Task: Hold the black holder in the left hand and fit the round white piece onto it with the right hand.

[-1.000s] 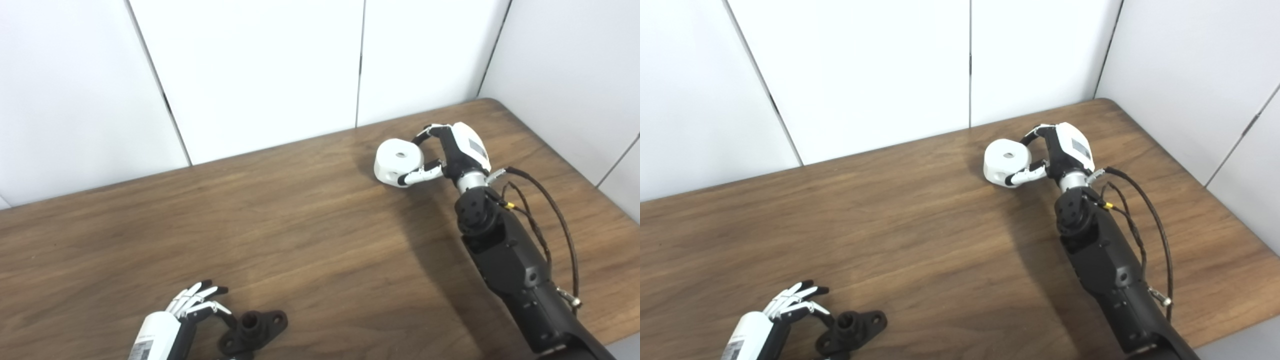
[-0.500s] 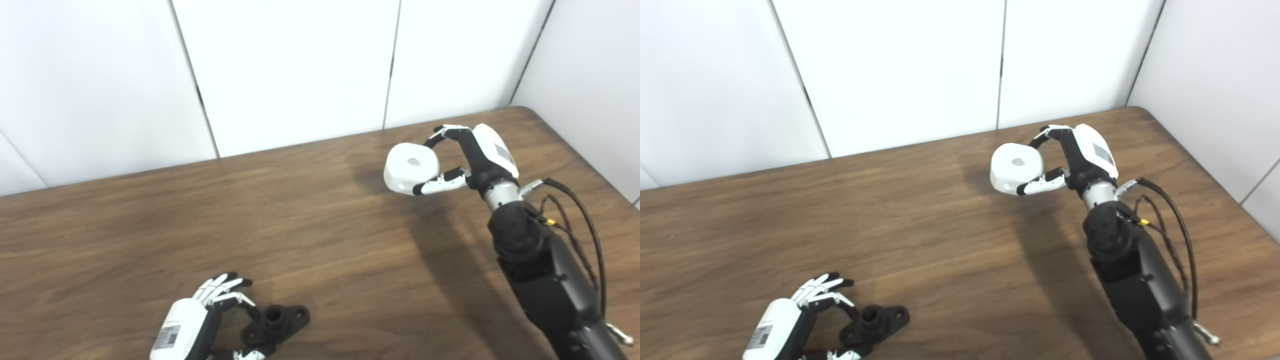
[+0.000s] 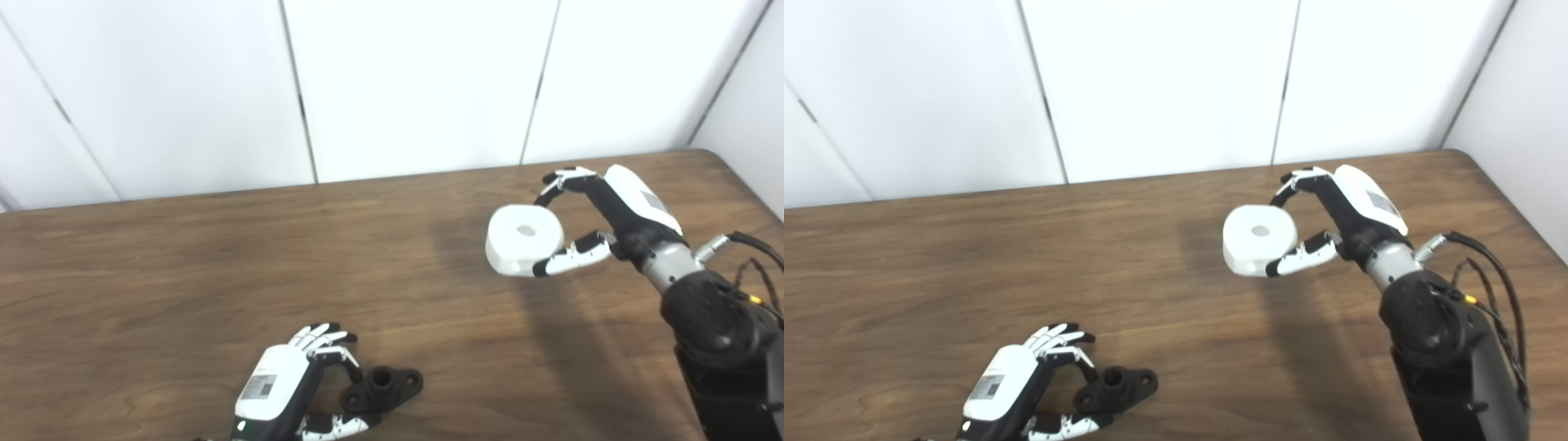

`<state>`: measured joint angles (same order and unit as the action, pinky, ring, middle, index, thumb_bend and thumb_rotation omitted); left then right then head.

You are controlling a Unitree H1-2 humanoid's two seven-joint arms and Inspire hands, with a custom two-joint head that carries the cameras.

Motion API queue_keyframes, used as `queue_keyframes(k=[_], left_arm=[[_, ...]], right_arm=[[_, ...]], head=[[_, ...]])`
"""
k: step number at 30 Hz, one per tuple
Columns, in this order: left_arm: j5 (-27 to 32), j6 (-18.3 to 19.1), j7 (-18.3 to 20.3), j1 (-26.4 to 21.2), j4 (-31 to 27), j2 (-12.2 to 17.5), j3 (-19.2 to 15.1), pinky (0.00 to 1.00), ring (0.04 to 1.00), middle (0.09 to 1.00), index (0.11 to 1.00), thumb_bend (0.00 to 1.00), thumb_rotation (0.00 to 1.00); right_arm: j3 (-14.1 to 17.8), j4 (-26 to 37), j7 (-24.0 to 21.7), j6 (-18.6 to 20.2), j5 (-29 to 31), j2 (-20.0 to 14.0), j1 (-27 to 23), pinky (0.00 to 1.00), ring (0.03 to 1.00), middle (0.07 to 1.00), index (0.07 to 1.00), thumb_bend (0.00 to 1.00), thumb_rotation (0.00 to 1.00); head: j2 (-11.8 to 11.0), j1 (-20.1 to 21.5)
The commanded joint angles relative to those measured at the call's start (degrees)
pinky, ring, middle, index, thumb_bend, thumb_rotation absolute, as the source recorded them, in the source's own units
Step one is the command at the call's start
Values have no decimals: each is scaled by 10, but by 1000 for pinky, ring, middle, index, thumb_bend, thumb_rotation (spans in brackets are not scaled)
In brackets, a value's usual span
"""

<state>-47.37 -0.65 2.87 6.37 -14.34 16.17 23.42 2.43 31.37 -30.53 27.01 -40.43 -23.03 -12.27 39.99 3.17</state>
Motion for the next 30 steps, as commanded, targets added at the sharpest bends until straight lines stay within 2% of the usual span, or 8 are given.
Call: queue_keyframes(k=[1, 11, 20, 30], left_arm=[[-26, 25, 55, 5, 17, -1, 21, 923, 907, 822, 487, 522, 56], [-39, 44, 68, -3, 4, -6, 29, 916, 907, 820, 487, 522, 56], [-41, 51, 73, -5, -1, -8, 30, 916, 906, 817, 487, 522, 56], [-44, 56, 79, -9, -5, -13, 32, 910, 902, 815, 487, 523, 55]], right_arm=[[9, 37, -26, -1, -13, -9, -18, 882, 936, 834, 483, 522, 134], [31, 108, -154, -1, -42, 40, -36, 923, 960, 839, 483, 521, 137], [3, 142, -167, -1, -44, 75, -20, 995, 976, 842, 482, 522, 137], [-34, 154, -171, -2, -42, 113, -5, 1000, 980, 846, 482, 523, 137]], head=[[2, -1], [25, -3], [38, -5], [53, -6]])
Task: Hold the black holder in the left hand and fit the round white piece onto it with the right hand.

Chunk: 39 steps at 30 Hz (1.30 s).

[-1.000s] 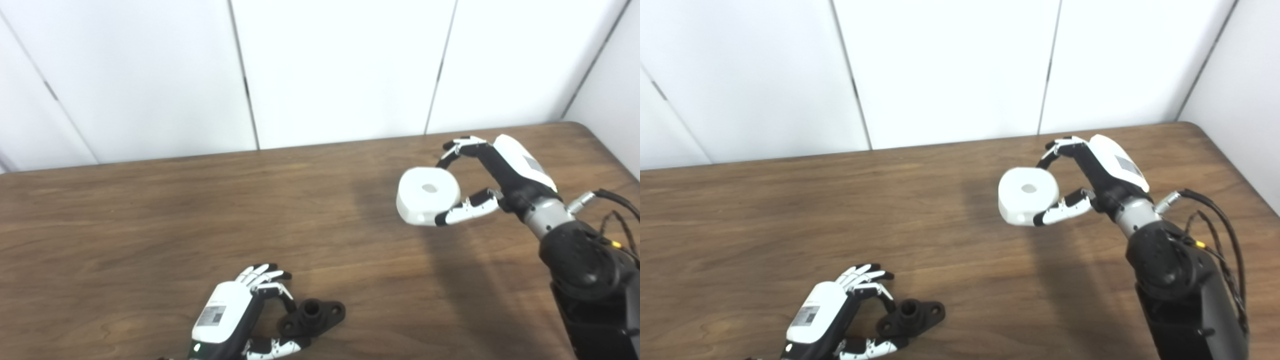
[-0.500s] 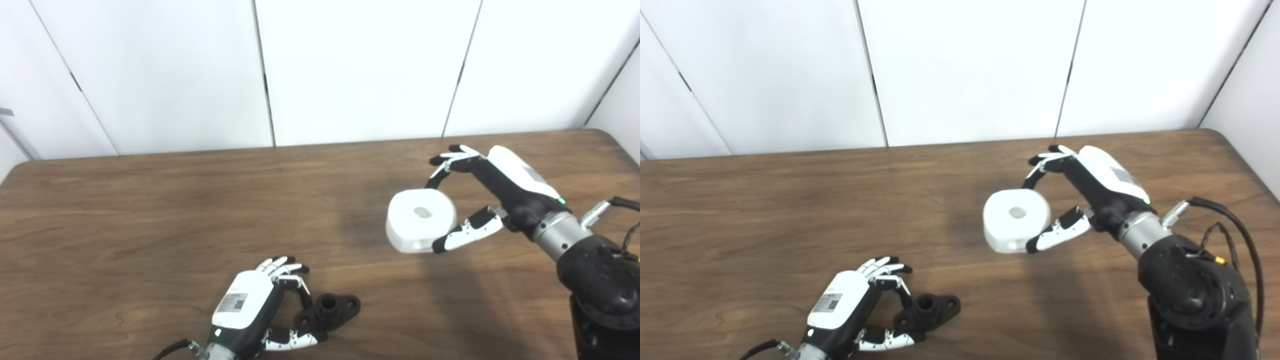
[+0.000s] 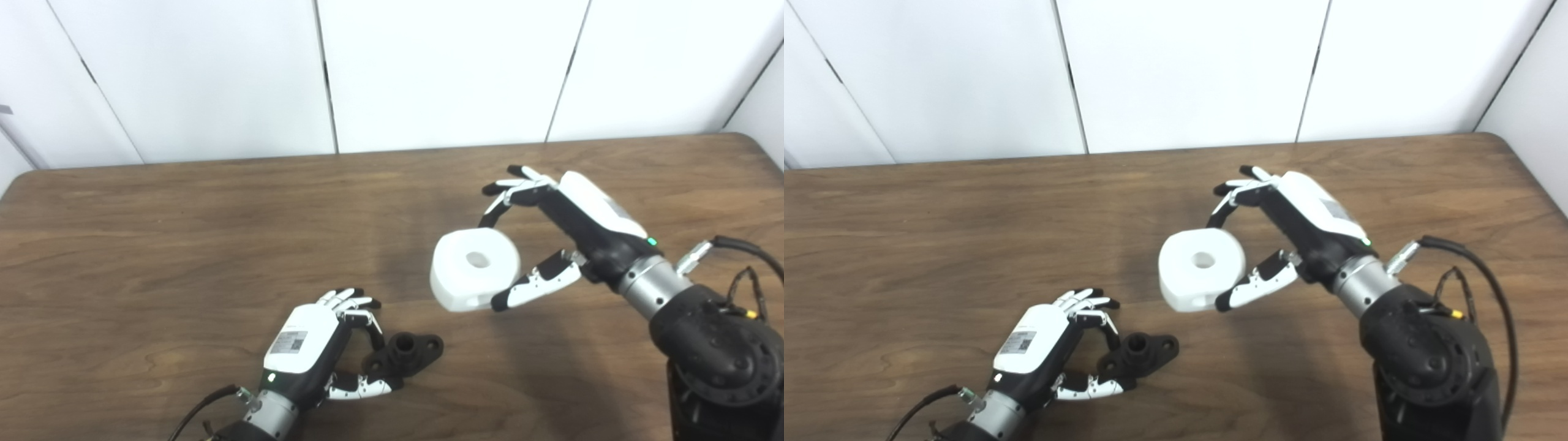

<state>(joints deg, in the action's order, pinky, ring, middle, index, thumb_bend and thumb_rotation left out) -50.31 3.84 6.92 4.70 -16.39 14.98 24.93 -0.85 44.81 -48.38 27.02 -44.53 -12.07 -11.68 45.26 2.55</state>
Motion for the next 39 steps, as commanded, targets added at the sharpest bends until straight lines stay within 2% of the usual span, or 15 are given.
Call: queue_keyframes(k=[1, 9, 22, 39], left_arm=[[-15, 12, 39, 7, 15, -1, 17, 908, 900, 814, 487, 523, 55], [-19, 17, 47, 3, 14, -7, 17, 909, 899, 812, 487, 523, 56], [-31, 26, 59, -1, 11, -18, 18, 909, 899, 812, 487, 523, 57], [-38, 35, 63, -2, 6, -23, 25, 910, 901, 813, 487, 522, 58]], right_arm=[[-6, 19, 8, -2, 0, 7, -9, 1000, 981, 847, 482, 523, 137], [-42, 18, 16, -5, 7, 7, 5, 1000, 974, 839, 482, 523, 138], [-77, -3, 50, -5, 34, 13, 23, 1000, 984, 836, 483, 523, 136], [-98, -35, 107, -14, 39, 21, 32, 963, 979, 838, 483, 522, 135]], head=[[2, 0], [8, -5], [10, -11], [6, -17]])
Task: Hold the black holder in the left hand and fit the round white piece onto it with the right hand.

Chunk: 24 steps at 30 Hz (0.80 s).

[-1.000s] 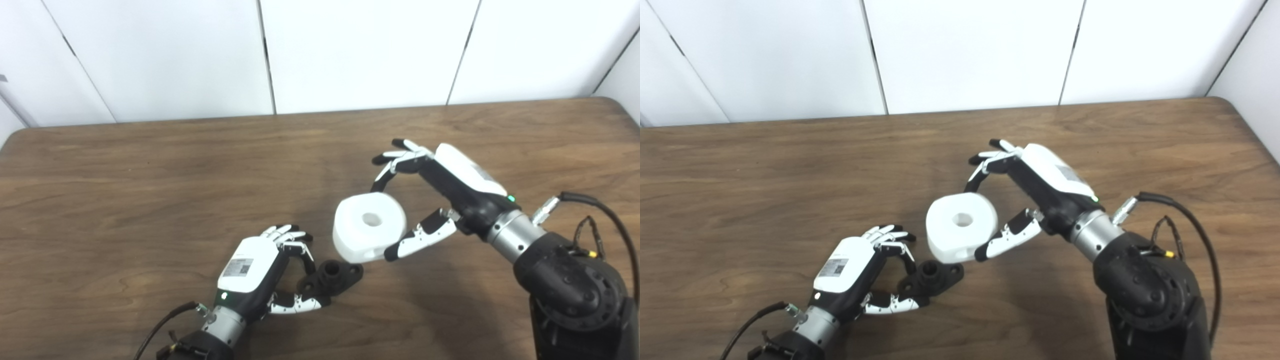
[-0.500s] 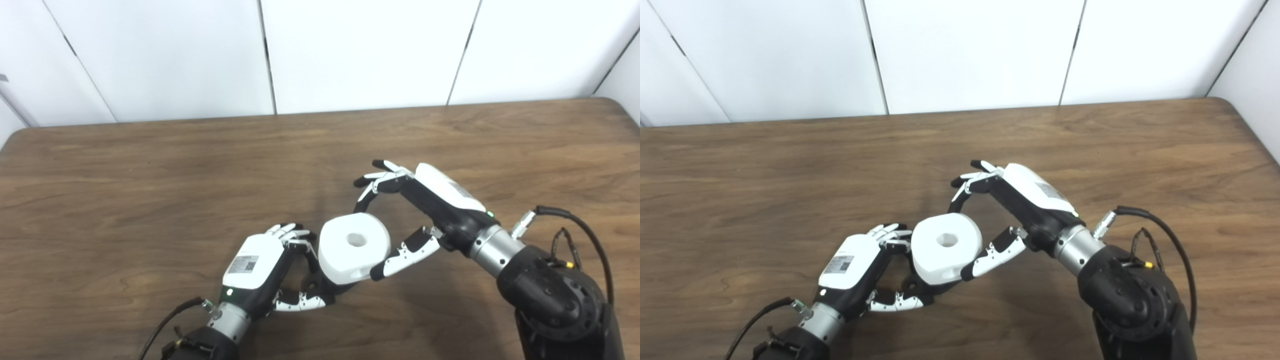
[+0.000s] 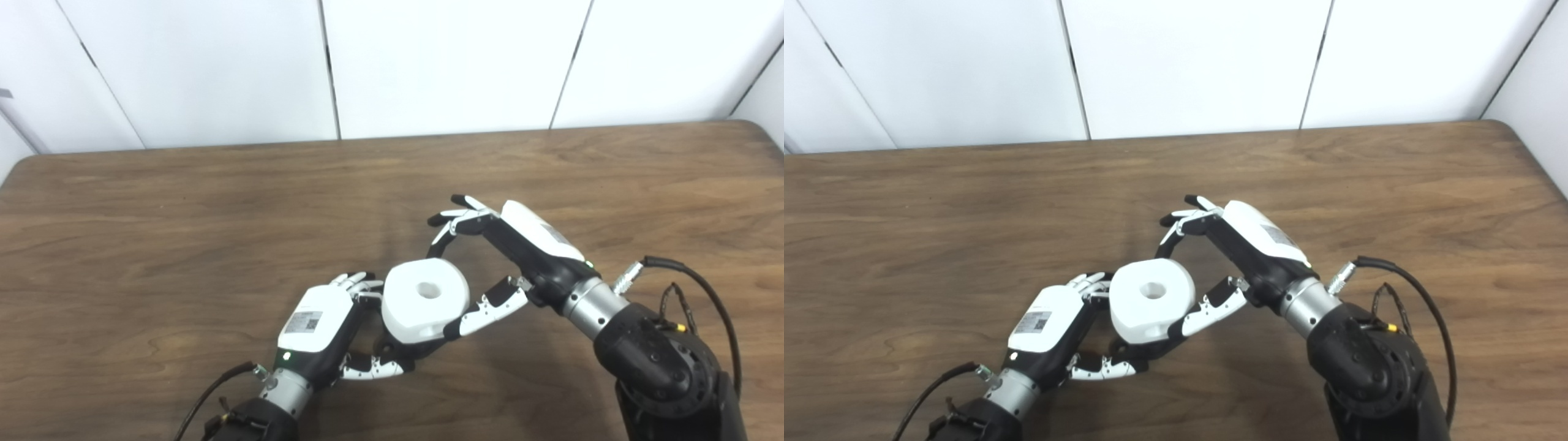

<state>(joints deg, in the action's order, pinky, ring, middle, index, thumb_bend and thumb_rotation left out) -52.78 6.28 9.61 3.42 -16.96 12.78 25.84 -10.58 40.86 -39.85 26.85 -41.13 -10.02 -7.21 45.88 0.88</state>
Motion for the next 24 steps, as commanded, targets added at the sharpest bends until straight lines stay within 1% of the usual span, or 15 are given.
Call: queue_keyframes(k=[1, 8, 13, 16, 24], left_arm=[[-13, 11, 36, 11, 12, -1, 16, 910, 901, 813, 487, 522, 58], [-13, 8, 30, 10, 13, -4, 18, 903, 897, 811, 486, 523, 57], [-18, 12, 34, 10, 9, -6, 19, 907, 901, 814, 486, 523, 57], [-19, 13, 35, 10, 8, -8, 19, 908, 902, 815, 486, 523, 57], [-22, 17, 40, 9, 4, -8, 20, 906, 900, 814, 487, 522, 58]], right_arm=[[-2, 3, 26, -12, 4, 1, -10, 963, 978, 838, 483, 522, 135], [-14, -1, 39, -21, 7, -7, -2, 999, 976, 836, 483, 521, 134], [-18, -2, 41, -18, 8, -13, -1, 938, 968, 833, 483, 522, 134], [-19, -4, 46, -23, 9, -18, 4, 911, 963, 830, 483, 523, 133], [-31, -12, 62, -41, 9, -31, 16, 929, 962, 825, 482, 523, 134]], head=[[0, -1], [3, -2], [5, -1], [6, -3], [7, -3]])
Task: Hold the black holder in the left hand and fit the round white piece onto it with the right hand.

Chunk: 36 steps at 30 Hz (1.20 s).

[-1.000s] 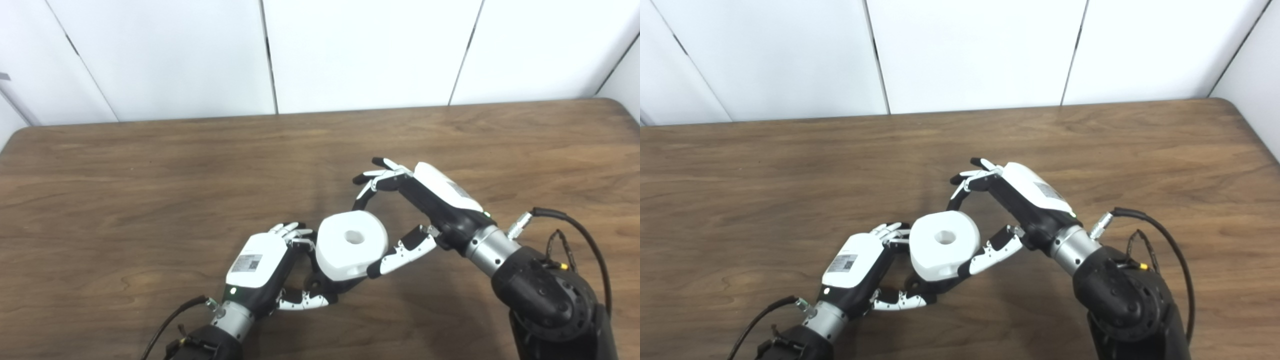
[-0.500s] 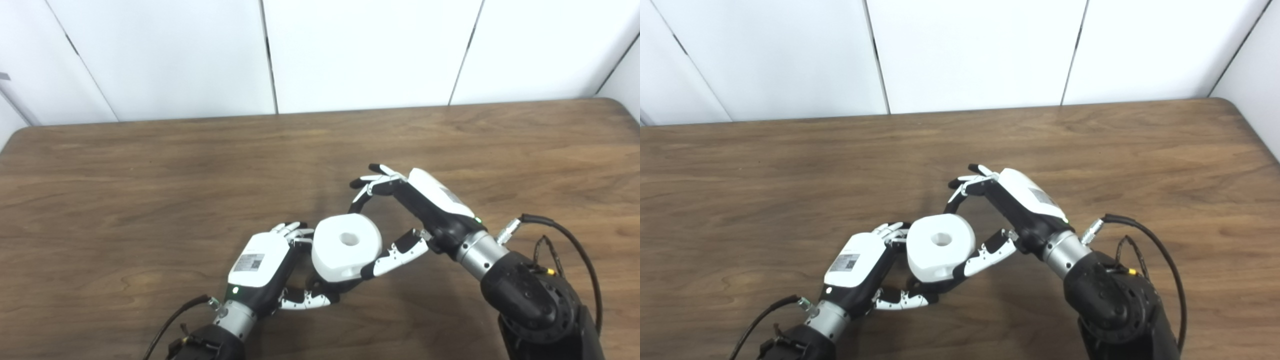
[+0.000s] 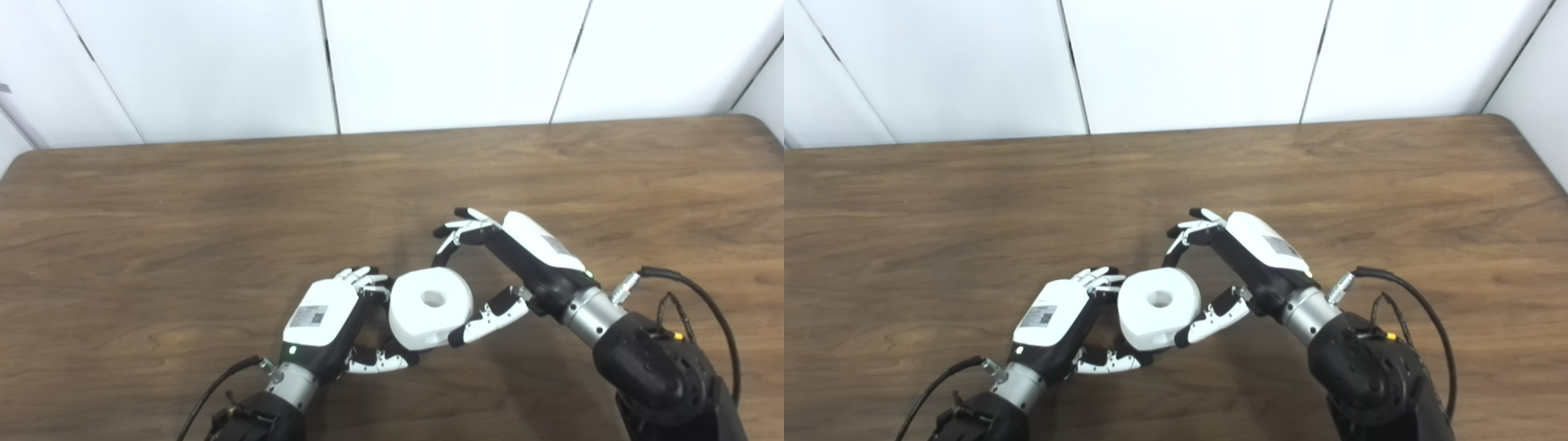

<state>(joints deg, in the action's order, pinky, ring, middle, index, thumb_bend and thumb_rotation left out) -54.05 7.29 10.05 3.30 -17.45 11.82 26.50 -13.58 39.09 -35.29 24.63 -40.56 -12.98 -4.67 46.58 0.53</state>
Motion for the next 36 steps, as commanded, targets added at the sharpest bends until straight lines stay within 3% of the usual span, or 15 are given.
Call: queue_keyframes(k=[1, 27, 36], left_arm=[[-10, 8, 36, 10, 8, 2, 14, 906, 900, 814, 487, 522, 58], [-16, 15, 39, 9, 3, -8, 19, 906, 899, 813, 487, 522, 59], [-17, 13, 37, 10, 1, -12, 20, 901, 893, 809, 487, 523, 59]], right_arm=[[-2, 5, 17, -20, 2, -2, -9, 930, 962, 826, 483, 523, 134], [-25, -19, 46, -45, -8, -12, 4, 903, 968, 826, 484, 521, 138], [-38, -23, 43, -34, -20, -9, -2, 880, 967, 826, 484, 521, 139]], head=[[1, 0], [3, -3], [5, -4]])
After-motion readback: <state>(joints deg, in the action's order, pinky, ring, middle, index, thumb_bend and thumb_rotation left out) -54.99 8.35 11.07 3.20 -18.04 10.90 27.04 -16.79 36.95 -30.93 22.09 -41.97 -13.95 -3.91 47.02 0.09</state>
